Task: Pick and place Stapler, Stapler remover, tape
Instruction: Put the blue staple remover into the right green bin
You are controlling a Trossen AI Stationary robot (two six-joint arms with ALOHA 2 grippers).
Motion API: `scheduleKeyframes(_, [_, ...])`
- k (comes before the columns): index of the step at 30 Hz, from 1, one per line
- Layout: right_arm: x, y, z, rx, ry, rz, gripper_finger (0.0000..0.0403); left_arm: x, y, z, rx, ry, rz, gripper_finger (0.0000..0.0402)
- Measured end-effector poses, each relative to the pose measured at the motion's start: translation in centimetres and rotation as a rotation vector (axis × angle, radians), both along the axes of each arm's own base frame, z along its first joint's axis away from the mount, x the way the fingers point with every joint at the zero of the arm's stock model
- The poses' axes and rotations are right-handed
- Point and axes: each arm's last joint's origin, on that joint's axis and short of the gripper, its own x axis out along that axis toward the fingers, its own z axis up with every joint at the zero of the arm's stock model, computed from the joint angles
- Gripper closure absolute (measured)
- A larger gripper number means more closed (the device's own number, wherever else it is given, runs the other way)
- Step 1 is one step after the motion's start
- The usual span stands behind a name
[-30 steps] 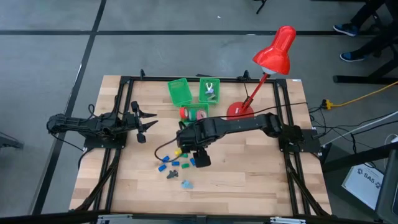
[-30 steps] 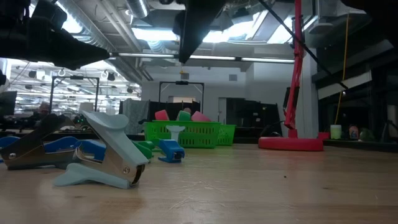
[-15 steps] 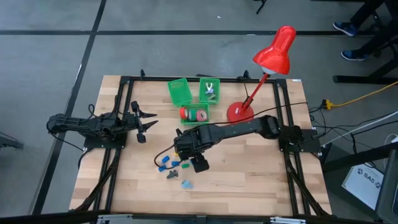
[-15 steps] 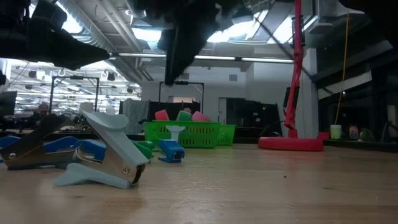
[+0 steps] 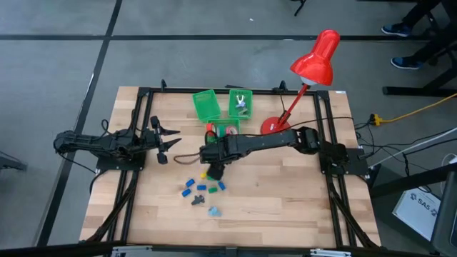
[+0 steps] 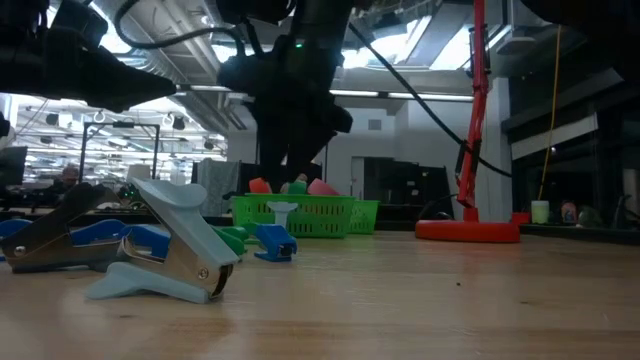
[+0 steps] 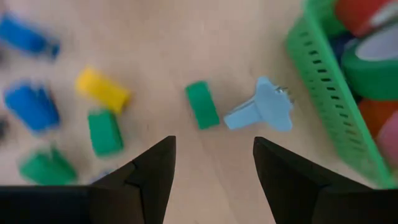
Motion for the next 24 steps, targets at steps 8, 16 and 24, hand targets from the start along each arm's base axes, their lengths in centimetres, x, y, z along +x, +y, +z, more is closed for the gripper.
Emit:
scheduleKeyframes(8, [0.2, -0.3, 0.0, 0.044, -0.039, -0.146, 0.0183, 0.0, 0.0, 0.0, 0.000, 0.000, 0.000, 0.0274])
scheduleKeyframes(16, [0.3, -0.2, 0.1, 0.074, -0.045, -0.138, 0.0183, 0.0, 0.0, 0.0, 0.000, 0.000, 0.000, 0.0274])
scheduleKeyframes(24, [1.2, 0.2, 0.4, 0.188, -0.127, -0.100, 0.0183, 0.0, 0.0, 0.0, 0.000, 0.000, 0.000, 0.0274])
